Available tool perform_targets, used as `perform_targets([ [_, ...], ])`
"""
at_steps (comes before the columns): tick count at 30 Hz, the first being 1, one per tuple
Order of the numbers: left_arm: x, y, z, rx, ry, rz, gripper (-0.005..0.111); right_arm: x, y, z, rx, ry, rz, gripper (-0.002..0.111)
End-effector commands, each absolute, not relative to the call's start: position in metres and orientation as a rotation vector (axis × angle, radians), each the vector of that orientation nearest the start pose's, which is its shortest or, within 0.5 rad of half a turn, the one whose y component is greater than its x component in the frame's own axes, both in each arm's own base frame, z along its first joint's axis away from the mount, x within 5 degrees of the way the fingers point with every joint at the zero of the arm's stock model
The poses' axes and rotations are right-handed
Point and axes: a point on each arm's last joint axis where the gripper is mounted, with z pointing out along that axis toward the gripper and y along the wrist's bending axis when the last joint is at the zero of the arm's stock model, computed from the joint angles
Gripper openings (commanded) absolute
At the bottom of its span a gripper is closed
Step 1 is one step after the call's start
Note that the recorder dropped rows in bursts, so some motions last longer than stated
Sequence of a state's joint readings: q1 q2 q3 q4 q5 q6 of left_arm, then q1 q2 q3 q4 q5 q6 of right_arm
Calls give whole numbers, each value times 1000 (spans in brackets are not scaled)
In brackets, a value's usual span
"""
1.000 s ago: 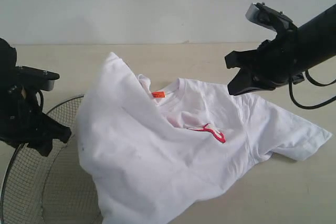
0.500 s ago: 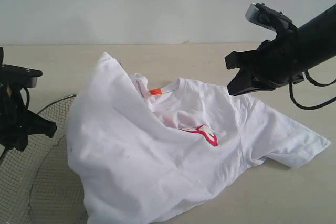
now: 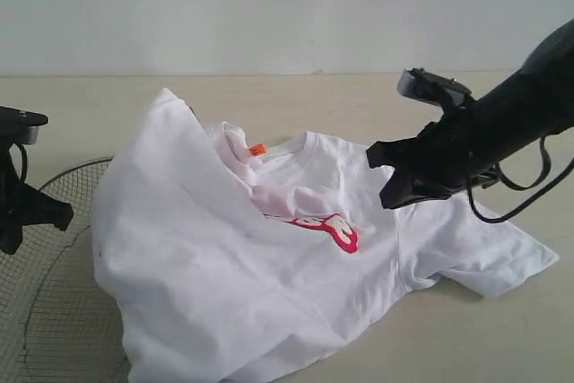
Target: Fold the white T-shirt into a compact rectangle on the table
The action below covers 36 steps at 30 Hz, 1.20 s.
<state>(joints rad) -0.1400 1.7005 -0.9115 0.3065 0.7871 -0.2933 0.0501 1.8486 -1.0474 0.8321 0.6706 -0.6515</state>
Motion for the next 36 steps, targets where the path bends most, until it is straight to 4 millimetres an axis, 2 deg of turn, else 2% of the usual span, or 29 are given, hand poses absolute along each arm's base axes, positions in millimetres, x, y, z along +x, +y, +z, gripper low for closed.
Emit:
perform_targets([
  [1, 287, -17, 167, 119, 3007, 360, 5, 361, 80, 156, -154, 2684, 669, 0],
  [4, 286, -14, 167, 141, 3017, 401, 5, 375, 84, 149, -116, 2696, 682, 0],
  [8, 286, -11, 168, 173, 3018, 451, 5, 388, 80, 131, -94, 2768, 607, 0],
  [16, 286, -10, 169, 192, 3010, 486, 5, 405, 76, 110, -106, 2845, 494, 0],
  [20, 286, -5, 169, 185, 3006, 520, 5, 410, 68, 108, -93, 2853, 397, 0],
  [24, 286, -2, 170, 176, 3007, 554, 5, 419, 56, 115, -83, 2845, 316, 0],
  [29, 287, -1, 173, 161, 3016, 569, 5, 430, 50, 122, -79, 2832, 302, 0],
  [36, 287, 0, 174, 164, 3018, 584, 5, 445, 44, 120, -80, 2844, 247, 0],
])
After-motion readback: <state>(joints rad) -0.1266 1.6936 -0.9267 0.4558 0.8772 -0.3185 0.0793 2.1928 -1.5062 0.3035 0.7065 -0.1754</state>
